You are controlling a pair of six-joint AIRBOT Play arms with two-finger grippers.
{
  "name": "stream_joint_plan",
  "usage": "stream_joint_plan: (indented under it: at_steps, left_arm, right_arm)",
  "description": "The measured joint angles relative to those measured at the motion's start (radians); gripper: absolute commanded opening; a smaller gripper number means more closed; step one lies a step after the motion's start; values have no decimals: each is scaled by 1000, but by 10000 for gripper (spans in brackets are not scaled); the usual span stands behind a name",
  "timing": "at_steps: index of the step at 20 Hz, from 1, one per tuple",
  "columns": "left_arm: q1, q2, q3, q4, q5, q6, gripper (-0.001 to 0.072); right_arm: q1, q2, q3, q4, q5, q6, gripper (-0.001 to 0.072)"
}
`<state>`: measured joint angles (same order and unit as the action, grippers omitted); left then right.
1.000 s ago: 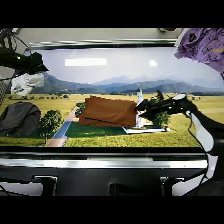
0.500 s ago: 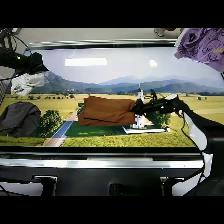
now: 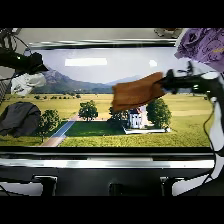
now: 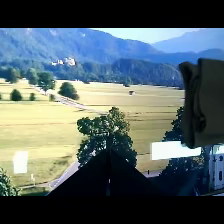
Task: Fold the clothes and pants, and hang the long-sleeved shirts on hangers.
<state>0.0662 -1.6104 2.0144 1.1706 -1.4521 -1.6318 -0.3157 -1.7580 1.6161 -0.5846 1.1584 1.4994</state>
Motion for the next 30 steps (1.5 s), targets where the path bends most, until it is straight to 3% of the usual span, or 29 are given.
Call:
stream_joint_plan:
  at_steps: [5, 13, 21, 30]
  left_arm:
    - [0, 0, 0, 0, 0, 0, 19]
    - [0, 0, 0, 0, 0, 0, 19]
    - [0, 0, 0, 0, -8, 0, 19]
    - [0, 0, 0, 0, -23, 0, 20]
  right_arm:
    - [-254, 38, 52, -81, -23, 79, 25]
    - [-549, 170, -107, -443, 18, 205, 26]
    - [-605, 370, -531, -716, -45, 358, 26]
    - [-608, 449, -663, -967, 32, 451, 27]
